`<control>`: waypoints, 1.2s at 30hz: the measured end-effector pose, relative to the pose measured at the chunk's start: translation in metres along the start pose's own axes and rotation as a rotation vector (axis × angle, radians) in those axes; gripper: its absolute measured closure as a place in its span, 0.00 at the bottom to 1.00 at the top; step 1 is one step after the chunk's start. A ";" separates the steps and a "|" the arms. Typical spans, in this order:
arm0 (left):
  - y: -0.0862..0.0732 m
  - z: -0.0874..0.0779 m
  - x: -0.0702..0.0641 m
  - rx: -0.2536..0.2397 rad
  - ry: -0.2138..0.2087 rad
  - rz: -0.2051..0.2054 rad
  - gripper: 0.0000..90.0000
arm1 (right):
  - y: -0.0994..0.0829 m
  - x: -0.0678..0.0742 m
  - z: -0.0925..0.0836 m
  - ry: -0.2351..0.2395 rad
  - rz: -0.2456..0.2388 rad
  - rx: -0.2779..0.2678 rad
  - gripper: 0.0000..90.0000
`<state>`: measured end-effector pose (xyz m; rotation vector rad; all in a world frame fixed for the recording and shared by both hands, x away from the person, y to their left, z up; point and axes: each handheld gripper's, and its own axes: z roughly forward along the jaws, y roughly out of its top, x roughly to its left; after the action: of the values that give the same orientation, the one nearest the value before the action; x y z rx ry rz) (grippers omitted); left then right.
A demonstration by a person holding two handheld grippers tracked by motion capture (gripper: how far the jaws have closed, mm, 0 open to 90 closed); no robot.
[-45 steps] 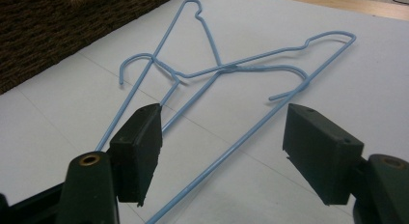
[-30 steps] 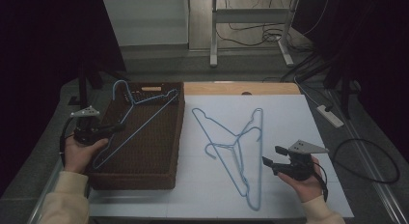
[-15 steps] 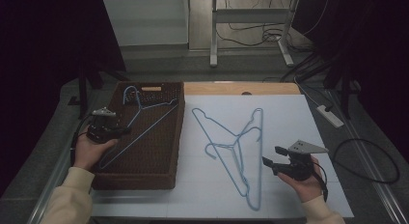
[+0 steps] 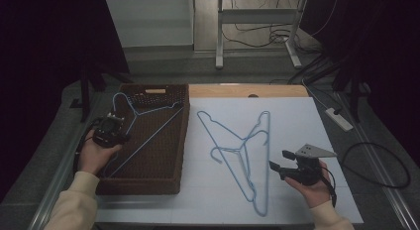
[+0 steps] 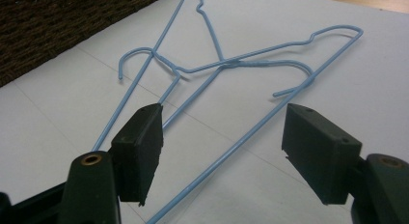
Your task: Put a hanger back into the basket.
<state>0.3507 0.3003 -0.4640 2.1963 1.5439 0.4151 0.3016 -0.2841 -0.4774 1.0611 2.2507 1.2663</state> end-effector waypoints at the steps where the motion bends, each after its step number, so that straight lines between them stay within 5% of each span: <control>1: 0.000 0.000 -0.001 -0.002 0.013 0.002 0.91 | 0.000 0.000 0.000 0.001 0.000 0.000 0.35; 7: -0.001 -0.008 -0.002 -0.047 0.068 -0.017 0.56 | 0.000 0.001 0.000 0.000 -0.001 -0.003 0.35; 12: -0.009 -0.037 -0.007 -0.195 -0.016 -0.024 0.40 | 0.000 0.000 -0.001 -0.002 0.001 -0.002 0.35; 17: -0.017 -0.056 -0.022 -0.288 -0.119 0.007 0.36 | 0.000 0.000 -0.001 -0.002 -0.001 -0.003 0.35; 25: -0.024 -0.068 -0.049 -0.382 -0.217 0.062 0.35 | 0.001 0.000 -0.001 -0.003 0.000 -0.003 0.35; 32: -0.024 -0.068 -0.078 -0.441 -0.332 0.107 0.33 | 0.001 0.000 -0.002 0.001 0.001 -0.008 0.35; 36: -0.025 -0.069 -0.089 -0.452 -0.353 0.119 0.33 | 0.001 -0.001 -0.002 0.002 0.002 -0.010 0.35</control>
<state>0.2682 0.2357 -0.4172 1.8860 1.0205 0.3474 0.3010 -0.2857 -0.4758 1.0587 2.2429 1.2790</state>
